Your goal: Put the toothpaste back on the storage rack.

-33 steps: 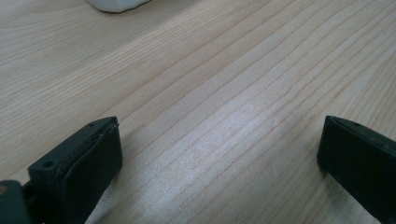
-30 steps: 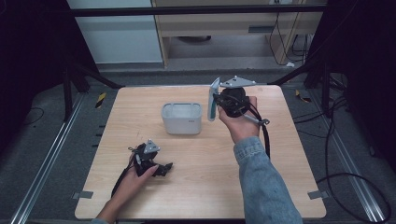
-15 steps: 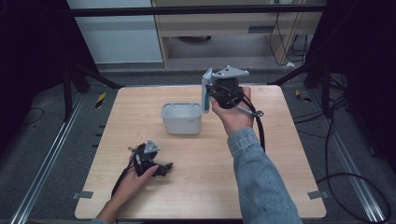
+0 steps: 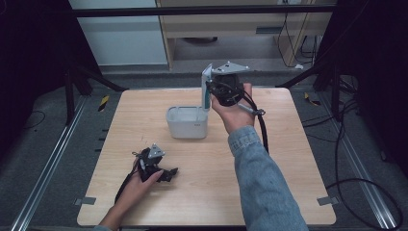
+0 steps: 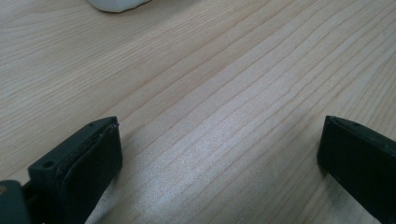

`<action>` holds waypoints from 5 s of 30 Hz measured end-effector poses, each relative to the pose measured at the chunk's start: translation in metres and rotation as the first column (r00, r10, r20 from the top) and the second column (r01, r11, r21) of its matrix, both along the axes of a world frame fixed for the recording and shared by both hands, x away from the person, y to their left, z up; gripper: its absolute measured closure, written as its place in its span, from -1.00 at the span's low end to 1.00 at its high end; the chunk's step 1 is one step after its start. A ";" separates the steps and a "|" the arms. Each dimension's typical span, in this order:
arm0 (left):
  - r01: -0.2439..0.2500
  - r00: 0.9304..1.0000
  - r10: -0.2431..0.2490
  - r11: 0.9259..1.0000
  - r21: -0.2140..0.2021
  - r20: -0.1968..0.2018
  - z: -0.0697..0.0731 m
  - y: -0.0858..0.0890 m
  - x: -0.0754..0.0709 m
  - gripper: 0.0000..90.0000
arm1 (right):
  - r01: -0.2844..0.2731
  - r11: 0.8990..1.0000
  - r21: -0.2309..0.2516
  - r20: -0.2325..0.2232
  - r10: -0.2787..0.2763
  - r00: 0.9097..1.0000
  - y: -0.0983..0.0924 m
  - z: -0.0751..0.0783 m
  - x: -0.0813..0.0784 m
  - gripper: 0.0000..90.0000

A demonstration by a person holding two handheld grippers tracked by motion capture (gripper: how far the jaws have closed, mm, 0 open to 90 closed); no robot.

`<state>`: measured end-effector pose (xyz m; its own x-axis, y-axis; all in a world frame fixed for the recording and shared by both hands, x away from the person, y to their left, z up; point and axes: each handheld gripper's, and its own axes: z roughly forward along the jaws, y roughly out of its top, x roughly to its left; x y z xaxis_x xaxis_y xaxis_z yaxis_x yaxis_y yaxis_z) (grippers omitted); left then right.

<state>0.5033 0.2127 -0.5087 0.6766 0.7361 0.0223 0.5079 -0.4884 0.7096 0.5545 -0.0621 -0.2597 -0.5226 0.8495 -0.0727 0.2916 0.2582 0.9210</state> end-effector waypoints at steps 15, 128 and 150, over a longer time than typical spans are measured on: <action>0.000 1.000 0.000 1.000 0.000 0.000 0.000 0.000 0.000 -1.00 | -0.021 1.000 0.016 0.028 0.021 0.999 0.023 -0.007 0.009 0.88; 0.003 1.000 -0.003 1.000 -0.002 0.000 0.000 0.000 0.000 -1.00 | -0.046 0.998 -0.049 -0.182 0.036 0.983 0.066 -0.118 0.050 0.88; 0.003 1.000 -0.003 1.000 -0.002 0.000 0.000 0.000 0.000 -1.00 | -0.037 0.998 -0.057 -0.210 0.024 0.977 0.067 -0.124 0.054 0.87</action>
